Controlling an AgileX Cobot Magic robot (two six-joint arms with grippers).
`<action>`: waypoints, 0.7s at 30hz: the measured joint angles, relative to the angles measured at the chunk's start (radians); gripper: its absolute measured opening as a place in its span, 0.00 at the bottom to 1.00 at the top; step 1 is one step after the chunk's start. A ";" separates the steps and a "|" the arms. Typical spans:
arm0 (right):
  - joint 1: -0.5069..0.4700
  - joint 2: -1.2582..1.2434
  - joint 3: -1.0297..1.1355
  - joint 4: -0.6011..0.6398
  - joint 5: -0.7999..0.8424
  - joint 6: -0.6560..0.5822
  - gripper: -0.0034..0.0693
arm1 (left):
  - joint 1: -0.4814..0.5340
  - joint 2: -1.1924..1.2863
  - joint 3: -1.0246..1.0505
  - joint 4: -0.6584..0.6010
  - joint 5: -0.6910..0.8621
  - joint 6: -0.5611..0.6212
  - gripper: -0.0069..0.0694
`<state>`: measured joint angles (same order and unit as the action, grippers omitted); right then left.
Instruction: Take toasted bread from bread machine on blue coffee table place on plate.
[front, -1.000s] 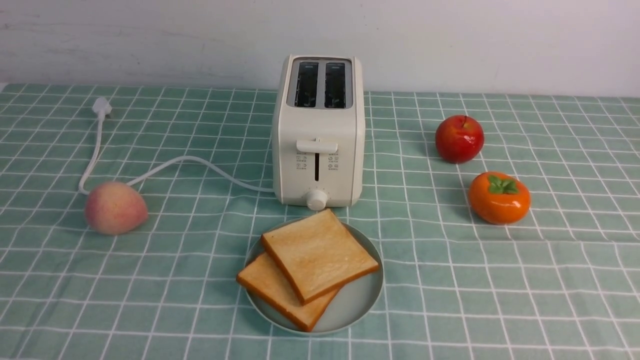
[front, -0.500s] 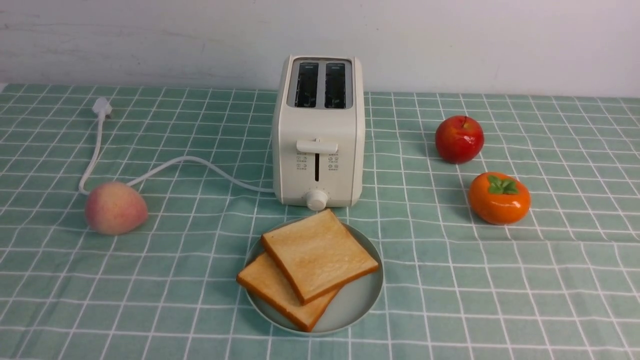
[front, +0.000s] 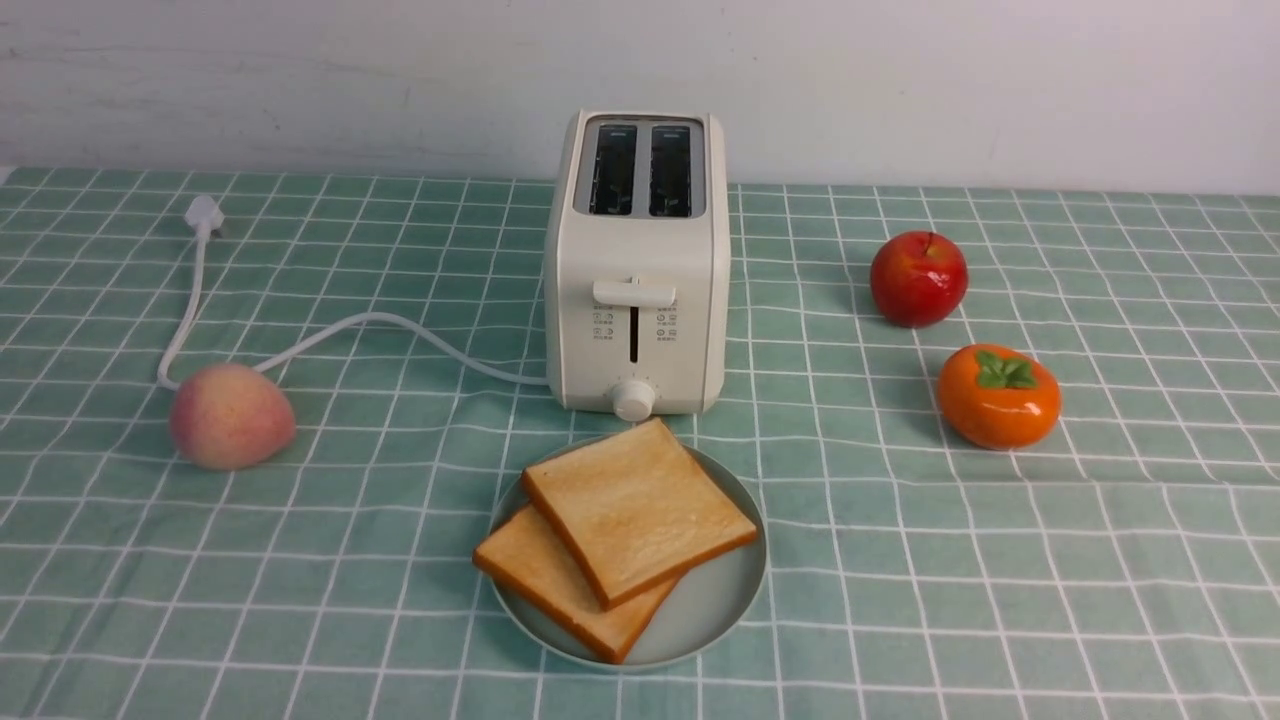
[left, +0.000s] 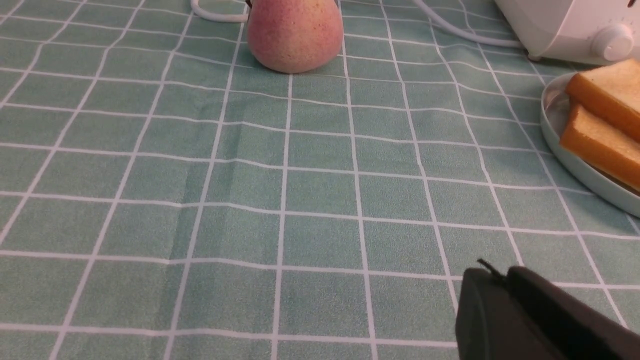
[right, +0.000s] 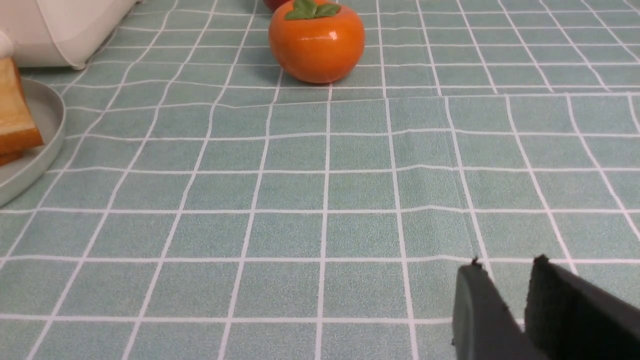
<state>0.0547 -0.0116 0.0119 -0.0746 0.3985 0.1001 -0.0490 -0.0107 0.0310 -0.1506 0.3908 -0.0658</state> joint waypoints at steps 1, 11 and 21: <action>0.000 0.000 0.000 0.000 0.000 0.000 0.27 | 0.000 0.000 0.000 0.000 0.000 0.000 0.14; 0.000 0.000 0.000 0.000 0.000 0.000 0.29 | 0.000 0.000 0.000 0.000 0.000 0.000 0.15; 0.000 0.000 0.000 0.000 0.000 0.000 0.32 | 0.000 0.000 0.000 0.000 0.000 0.000 0.17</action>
<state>0.0547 -0.0116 0.0119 -0.0746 0.3985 0.1001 -0.0490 -0.0107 0.0310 -0.1506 0.3908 -0.0658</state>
